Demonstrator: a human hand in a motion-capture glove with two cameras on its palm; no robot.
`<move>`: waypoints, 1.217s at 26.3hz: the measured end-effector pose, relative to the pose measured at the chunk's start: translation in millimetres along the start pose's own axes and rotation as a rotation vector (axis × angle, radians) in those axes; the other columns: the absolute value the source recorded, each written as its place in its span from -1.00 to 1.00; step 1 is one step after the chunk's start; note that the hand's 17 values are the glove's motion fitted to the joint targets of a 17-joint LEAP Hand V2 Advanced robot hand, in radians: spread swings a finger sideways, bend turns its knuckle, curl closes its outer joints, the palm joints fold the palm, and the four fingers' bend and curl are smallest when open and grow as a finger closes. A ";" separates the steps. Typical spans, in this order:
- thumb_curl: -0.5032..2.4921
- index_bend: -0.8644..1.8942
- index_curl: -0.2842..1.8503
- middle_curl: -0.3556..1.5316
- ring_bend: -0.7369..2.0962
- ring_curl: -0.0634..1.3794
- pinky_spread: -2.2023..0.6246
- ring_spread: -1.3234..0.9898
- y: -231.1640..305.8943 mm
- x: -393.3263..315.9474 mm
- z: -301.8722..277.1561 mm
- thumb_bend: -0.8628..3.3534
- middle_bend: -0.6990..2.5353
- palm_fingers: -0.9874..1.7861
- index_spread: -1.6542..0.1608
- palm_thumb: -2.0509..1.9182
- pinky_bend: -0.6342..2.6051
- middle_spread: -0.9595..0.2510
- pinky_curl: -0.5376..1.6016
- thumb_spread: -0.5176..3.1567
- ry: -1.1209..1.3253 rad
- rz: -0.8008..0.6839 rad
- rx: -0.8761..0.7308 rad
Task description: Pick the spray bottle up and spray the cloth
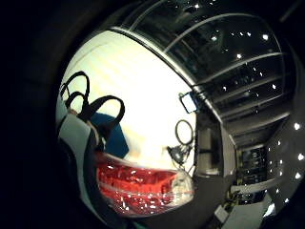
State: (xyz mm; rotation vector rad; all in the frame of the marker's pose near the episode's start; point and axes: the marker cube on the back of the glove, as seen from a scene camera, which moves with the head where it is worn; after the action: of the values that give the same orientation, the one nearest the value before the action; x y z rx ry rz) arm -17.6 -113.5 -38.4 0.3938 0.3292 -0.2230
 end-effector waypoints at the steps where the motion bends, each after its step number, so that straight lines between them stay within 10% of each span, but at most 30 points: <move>1: -0.17 -0.11 -0.21 -0.09 -0.06 -0.26 0.33 -0.03 0.2 -1.7 3.1 -0.61 -0.22 0.70 0.53 0.53 -0.35 0.28 -0.12 -0.66 -0.004 -0.001 -0.006; 18: -0.16 -0.12 -0.20 -0.09 -0.06 -0.26 0.34 -0.03 -47.4 -38.1 -62.3 -0.61 -0.22 0.70 0.52 0.52 -0.35 0.28 -0.11 -0.66 -0.487 0.090 0.102; 32: -0.16 -0.13 -0.19 -0.09 -0.07 -0.26 0.34 -0.03 -130.0 -126.4 -70.3 -0.61 -0.22 0.69 0.53 0.53 -0.34 0.29 -0.11 -0.65 -1.189 0.482 0.500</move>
State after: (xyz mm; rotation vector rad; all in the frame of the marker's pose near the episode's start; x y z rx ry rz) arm -188.9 -183.0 -98.7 0.7426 -1.0055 -0.0331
